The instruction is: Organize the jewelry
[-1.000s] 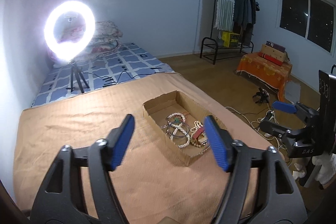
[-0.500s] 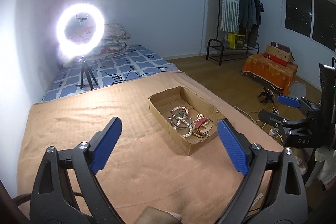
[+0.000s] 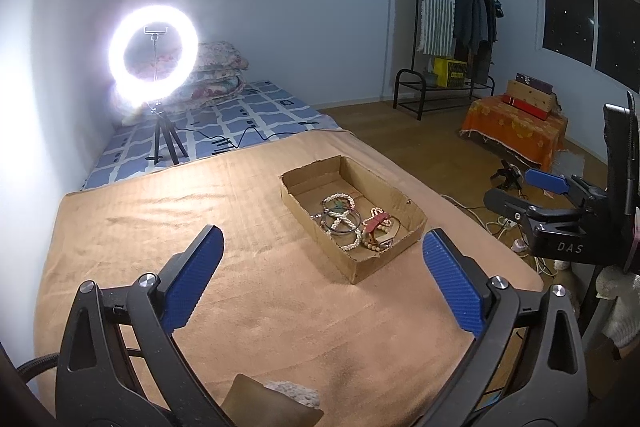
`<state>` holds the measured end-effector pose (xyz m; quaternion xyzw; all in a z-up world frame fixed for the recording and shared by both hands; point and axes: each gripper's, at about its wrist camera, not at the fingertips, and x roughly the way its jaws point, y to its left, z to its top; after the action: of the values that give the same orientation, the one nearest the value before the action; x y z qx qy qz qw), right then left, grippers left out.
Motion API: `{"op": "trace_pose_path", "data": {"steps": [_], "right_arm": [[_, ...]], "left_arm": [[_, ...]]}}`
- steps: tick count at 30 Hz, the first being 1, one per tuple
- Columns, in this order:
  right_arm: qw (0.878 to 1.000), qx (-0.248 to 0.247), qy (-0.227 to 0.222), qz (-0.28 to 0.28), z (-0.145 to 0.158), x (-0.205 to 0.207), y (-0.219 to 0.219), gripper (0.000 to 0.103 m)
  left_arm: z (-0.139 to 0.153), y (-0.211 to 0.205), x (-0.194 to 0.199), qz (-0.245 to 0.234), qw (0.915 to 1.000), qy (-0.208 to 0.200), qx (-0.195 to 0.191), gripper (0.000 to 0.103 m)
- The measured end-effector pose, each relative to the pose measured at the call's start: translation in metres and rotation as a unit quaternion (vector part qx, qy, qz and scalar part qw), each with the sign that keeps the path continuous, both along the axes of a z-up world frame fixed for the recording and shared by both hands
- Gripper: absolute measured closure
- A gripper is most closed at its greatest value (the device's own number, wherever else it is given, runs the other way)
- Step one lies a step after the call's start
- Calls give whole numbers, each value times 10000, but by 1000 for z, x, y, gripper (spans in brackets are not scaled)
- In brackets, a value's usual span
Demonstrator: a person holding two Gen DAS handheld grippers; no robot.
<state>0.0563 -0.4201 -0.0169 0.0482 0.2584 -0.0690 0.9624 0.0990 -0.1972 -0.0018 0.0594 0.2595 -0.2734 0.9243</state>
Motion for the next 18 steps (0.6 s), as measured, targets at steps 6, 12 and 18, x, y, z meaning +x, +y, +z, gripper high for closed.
{"op": "trace_pose_path", "data": {"steps": [6,12,18], "right_arm": [[10000,-14,-11,-10,1,-2,-1,0],[10000,-61,27,-16,0,-2,0,0],[10000,-46,38,-28,-1,-1,0,0]], "left_arm": [[1,0,-1,-6,10000,-7,10,1],[1,0,-2,-11,10000,-9,9,1],[1,0,-3,28,10000,-12,10,1]]}}
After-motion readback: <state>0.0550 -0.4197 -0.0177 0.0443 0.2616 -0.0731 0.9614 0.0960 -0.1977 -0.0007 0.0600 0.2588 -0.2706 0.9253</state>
